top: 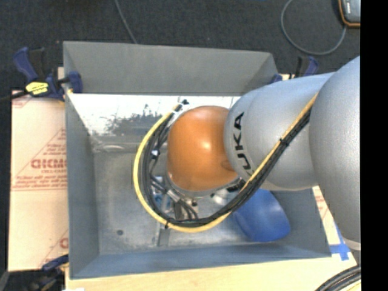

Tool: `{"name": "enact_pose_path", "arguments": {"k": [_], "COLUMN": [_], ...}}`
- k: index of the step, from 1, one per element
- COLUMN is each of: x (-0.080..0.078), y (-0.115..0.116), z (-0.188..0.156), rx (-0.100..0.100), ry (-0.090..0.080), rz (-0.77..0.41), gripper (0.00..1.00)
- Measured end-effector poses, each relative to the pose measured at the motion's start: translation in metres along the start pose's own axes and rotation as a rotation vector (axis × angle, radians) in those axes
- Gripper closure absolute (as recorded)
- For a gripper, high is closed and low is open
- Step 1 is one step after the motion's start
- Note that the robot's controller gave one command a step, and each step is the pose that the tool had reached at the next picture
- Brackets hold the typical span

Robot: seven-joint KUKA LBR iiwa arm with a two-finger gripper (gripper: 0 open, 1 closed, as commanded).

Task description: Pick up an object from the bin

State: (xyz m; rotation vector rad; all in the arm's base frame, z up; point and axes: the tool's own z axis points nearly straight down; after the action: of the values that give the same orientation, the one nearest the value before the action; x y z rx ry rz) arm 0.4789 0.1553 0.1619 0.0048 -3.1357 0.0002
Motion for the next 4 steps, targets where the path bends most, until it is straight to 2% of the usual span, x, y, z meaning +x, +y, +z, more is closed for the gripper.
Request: {"name": "enact_pose_path", "arguments": {"k": [1, 2, 3, 4], "x": [-0.002, -0.073, -0.075, -0.080], "y": [-0.001, -0.064, -0.067, -0.069], "z": [-0.003, 0.089, 0.091, 0.094], "rx": [-0.001, 0.002, -0.002, 0.001], "ry": [-0.007, -0.010, -0.009, -0.017], "rz": [0.005, -0.286, -0.026, -0.254], "gripper": [0.00, 0.00, 0.00, 0.00]}}
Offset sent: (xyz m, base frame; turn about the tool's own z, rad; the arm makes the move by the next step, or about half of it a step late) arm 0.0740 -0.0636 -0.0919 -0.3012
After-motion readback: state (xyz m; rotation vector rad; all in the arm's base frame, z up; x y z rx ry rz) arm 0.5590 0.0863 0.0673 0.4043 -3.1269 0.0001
